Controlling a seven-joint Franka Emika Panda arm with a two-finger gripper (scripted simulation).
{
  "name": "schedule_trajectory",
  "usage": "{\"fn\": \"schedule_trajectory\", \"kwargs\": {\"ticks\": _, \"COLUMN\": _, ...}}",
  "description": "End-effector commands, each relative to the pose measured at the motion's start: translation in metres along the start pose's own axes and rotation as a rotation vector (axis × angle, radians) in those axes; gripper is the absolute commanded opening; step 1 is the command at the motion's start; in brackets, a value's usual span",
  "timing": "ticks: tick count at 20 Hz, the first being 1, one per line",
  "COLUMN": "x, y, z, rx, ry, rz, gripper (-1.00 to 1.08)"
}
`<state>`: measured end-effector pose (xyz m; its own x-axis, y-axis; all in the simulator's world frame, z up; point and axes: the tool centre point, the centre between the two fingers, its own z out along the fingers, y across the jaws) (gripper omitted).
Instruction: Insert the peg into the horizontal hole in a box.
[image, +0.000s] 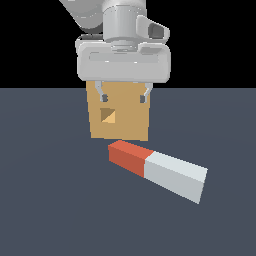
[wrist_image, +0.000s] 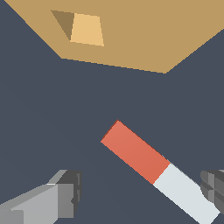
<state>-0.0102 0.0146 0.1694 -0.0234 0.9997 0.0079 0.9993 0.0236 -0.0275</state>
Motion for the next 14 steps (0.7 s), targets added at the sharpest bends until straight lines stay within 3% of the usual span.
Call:
{"fn": "schedule_trajectory", "kwargs": {"ticks": 1, "x": 0.0, "y": 0.0, "z": 0.0, "rx": 0.0, "ry": 0.0, "rz": 0.0, "gripper": 1.0}}
{"fn": "schedule_trajectory", "kwargs": {"ticks": 14, "x": -0.014, "y": 0.006, "z": 0.01, "rx": -0.002, "ry": -0.002, "rz": -0.096, "gripper": 1.0}}
